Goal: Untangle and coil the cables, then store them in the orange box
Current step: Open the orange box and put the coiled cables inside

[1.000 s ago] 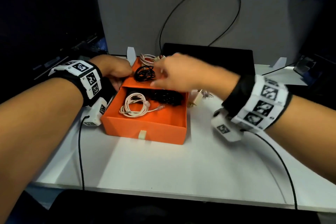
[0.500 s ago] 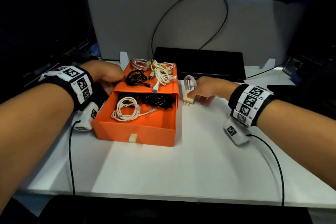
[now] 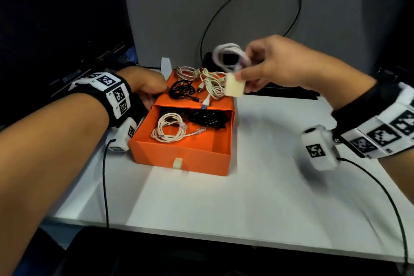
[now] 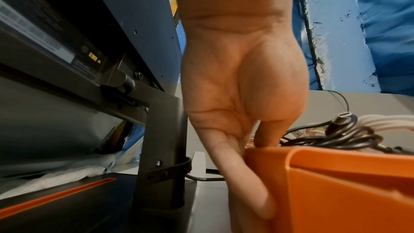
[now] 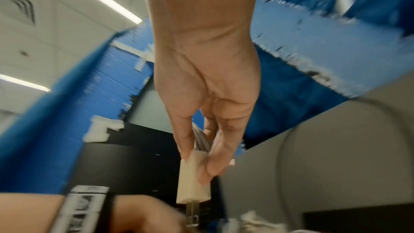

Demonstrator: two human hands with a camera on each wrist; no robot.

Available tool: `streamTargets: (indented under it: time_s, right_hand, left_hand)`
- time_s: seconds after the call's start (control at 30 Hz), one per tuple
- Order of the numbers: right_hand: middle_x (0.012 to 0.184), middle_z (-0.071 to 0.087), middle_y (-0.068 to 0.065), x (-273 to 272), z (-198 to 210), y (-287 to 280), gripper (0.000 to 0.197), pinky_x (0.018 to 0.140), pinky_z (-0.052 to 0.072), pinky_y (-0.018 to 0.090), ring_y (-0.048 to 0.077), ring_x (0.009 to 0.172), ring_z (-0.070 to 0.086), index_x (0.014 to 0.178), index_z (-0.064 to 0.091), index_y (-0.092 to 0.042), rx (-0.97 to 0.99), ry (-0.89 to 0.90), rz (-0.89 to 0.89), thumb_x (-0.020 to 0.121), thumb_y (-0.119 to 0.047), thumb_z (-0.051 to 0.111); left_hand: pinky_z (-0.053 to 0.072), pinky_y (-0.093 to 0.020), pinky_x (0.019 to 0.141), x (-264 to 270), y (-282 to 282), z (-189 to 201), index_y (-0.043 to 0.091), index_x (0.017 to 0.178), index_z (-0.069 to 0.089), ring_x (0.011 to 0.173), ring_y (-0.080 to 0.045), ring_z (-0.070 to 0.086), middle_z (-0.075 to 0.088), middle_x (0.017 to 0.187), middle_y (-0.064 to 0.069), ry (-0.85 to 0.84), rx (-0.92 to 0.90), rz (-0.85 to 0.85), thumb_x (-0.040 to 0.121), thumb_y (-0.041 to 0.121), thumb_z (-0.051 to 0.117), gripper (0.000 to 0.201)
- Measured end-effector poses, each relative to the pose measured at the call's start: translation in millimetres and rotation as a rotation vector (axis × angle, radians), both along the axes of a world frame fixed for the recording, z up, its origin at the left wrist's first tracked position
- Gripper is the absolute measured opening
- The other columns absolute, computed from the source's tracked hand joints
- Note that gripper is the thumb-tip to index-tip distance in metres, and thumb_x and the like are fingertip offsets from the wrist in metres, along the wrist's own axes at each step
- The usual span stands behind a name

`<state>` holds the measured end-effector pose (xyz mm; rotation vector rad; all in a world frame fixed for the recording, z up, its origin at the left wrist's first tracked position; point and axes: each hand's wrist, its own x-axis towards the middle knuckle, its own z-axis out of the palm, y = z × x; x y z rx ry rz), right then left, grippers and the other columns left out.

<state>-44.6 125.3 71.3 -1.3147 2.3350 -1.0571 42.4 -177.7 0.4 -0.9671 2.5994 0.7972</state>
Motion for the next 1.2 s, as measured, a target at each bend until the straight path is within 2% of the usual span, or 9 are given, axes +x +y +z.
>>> streamTargets:
  time_s: [0.2,0.3,0.5,0.6,0.77,0.9,1.0,1.1,1.2]
  right_hand:
    - [0.091,0.077,0.019,56,-23,-81,0.025,0.070,0.065,0.035,0.024,0.071,0.076,0.110,0.065,0.004,0.215,-0.118,0.322,0.094,-0.014,0.074]
    - [0.080,0.074,0.015,56,-55,-118,0.019,0.054,0.060,0.028,0.017,0.055,0.069,0.105,0.066,0.001,0.348,-0.151,0.303,0.098,-0.016,0.069]
    - [0.092,0.077,0.020,53,-80,-137,0.033,0.052,0.061,0.029,0.018,0.052,0.068,0.119,0.065,0.007,0.556,-0.097,0.284,0.100,-0.021,0.067]
    - [0.084,0.077,0.012,64,-78,-131,0.041,0.051,0.057,0.032,0.023,0.060,0.070,0.109,0.068,0.004,0.560,0.186,0.267,0.093,-0.033,0.076]
    - [0.110,0.061,0.005,85,-80,-120,0.060,0.047,0.031,0.029,0.027,0.089,0.063,0.142,0.042,-0.015,0.333,0.854,0.369,0.093,-0.030,0.073]
    - [0.134,0.062,0.005,81,-93,-118,0.052,0.082,0.056,0.039,0.029,0.115,0.065,0.142,0.055,-0.015,0.493,0.939,0.478,0.105,-0.050,0.046]
    - [0.168,0.028,0.011,80,-92,-111,0.073,0.116,0.036,0.045,0.032,0.148,0.039,0.163,0.023,-0.013,0.762,0.827,0.499,0.107,-0.059,0.025]
    - [0.173,0.000,0.013,82,-91,-110,0.069,0.120,0.029,0.045,0.031,0.156,0.023,0.165,0.003,-0.010,0.853,0.892,0.548,0.111,-0.050,0.020]
    - [0.172,0.009,0.012,83,-96,-113,0.071,0.120,0.030,0.049,0.032,0.155,0.024,0.165,0.010,-0.010,0.822,0.956,0.525,0.110,-0.053,0.023]
  left_hand:
    - [0.049,-0.016,0.044,17,18,11,0.017,0.090,0.057,0.064,-0.014,0.056,0.062,0.081,-0.005,0.072,-0.092,-0.027,0.096,0.013,0.067,0.012]
    - [0.059,-0.032,0.059,6,7,2,0.008,0.096,0.066,0.069,-0.024,0.067,0.072,0.092,-0.016,-0.018,-0.086,-0.023,0.096,0.010,0.060,0.006]
    - [0.058,-0.034,0.042,0,6,-2,-0.004,0.115,0.062,0.047,-0.026,0.069,0.070,0.075,-0.020,0.019,-0.017,0.021,0.106,0.017,0.041,0.031]
    - [0.057,-0.033,0.042,-2,4,-3,-0.003,0.115,0.062,0.049,-0.027,0.069,0.071,0.073,-0.020,0.007,-0.025,0.028,0.106,0.015,0.041,0.029]
    - [0.062,-0.039,0.064,-2,-8,-5,0.005,0.105,0.069,0.073,-0.026,0.072,0.074,0.099,-0.019,0.054,-0.019,0.041,0.094,0.011,0.058,0.016]
    - [0.058,-0.035,0.044,-1,2,-7,-0.005,0.116,0.063,0.055,-0.031,0.073,0.073,0.084,-0.026,0.052,0.012,0.050,0.105,0.012,0.039,0.031]
    - [0.059,-0.035,0.045,-2,1,-6,-0.006,0.126,0.059,0.057,-0.032,0.073,0.073,0.090,-0.029,0.056,0.008,0.049,0.107,0.016,0.038,0.036]
    - [0.059,-0.034,0.045,-2,0,-4,-0.006,0.129,0.057,0.055,-0.030,0.073,0.073,0.089,-0.029,0.032,0.000,0.033,0.108,0.018,0.036,0.038]
    - [0.058,-0.034,0.044,0,3,-3,-0.007,0.127,0.058,0.054,-0.030,0.073,0.072,0.089,-0.029,0.018,-0.015,0.013,0.108,0.018,0.036,0.039]
